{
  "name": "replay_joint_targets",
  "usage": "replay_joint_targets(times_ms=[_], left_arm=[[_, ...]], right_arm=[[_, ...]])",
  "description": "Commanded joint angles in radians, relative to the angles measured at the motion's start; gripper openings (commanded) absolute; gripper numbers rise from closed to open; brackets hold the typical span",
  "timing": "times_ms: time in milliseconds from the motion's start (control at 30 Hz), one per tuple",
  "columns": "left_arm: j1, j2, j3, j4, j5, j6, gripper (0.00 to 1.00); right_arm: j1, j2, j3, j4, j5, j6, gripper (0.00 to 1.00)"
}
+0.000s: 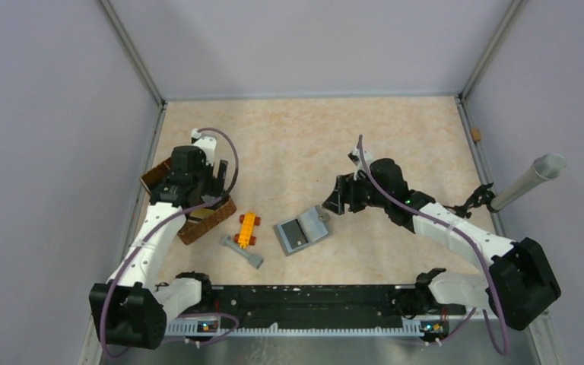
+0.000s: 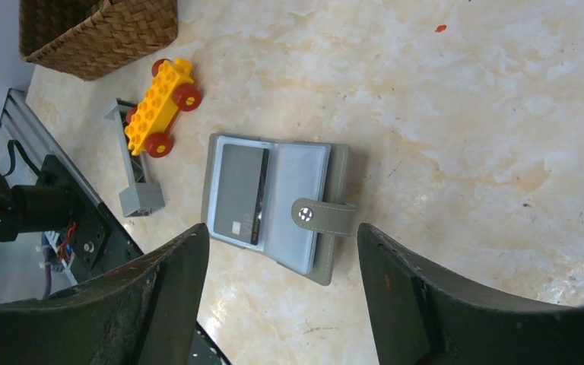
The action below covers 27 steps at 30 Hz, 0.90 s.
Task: Put the credit cards into the card holder
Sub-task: Pick up the credit card from the storage box.
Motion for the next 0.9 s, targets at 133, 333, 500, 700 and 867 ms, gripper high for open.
replay_joint_targets(times_ms=[133,333,500,700,867], left_arm=[[0.082,0.101,-0.019,0.136,0.006,0.174,0.92],[0.106,0.213,0.023,0.119,0.054,0.179,0.76],[0.105,0.277,0.042,0.114,0.051,0.19,0.75],[0.106,0.329,0.059,0.117,-0.039,0.197,0.74],[0.106,0.364,0.079,0.117,-0.078,0.201,0.67]], right_arm=[[-0.035,-0.062,-0.029,0.047,-0.06,-0.027,0.7],[-0.041,-0.077,-0.044,0.058,-0.07,-0.002,0.7],[-0.054,-0.088,-0.053,0.053,-0.076,0.006,0.7],[-0.063,-0.102,-0.065,0.054,-0.087,0.017,0.7],[-0.068,-0.107,-0.075,0.058,-0.093,0.027,0.7]])
